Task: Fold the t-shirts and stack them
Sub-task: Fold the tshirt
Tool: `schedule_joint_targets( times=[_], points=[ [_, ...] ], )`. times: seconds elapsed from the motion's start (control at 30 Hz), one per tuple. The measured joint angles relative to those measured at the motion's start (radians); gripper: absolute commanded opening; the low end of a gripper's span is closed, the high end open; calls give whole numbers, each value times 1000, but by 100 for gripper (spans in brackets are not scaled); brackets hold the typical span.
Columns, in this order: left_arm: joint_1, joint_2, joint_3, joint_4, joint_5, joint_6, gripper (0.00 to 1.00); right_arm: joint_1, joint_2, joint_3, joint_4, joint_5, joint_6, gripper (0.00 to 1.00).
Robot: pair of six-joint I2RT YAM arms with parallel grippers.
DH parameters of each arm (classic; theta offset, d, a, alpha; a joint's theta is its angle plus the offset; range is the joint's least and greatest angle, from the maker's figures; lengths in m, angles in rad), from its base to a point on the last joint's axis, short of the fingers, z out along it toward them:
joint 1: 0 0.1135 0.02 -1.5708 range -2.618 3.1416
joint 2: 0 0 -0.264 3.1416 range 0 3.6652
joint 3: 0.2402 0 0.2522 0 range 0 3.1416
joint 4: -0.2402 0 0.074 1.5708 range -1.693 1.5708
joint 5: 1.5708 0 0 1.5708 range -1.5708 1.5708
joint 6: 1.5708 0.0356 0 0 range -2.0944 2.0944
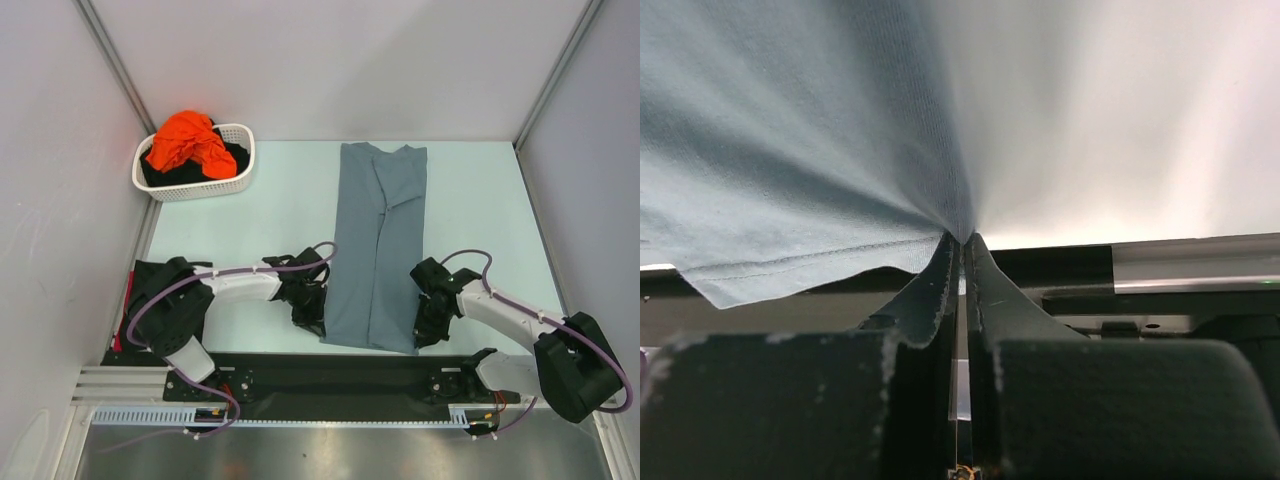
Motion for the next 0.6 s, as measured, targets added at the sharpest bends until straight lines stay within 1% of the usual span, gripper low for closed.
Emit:
schedule_joint_targets(
  times=[0.3,0.6],
  points=[
    [20,-40,-57,47,24,1,0,5,-5,0,-5,8,10,0],
    [24,-68,-90,64,39,15,1,32,-66,-17,-19,13,50,0]
  ],
)
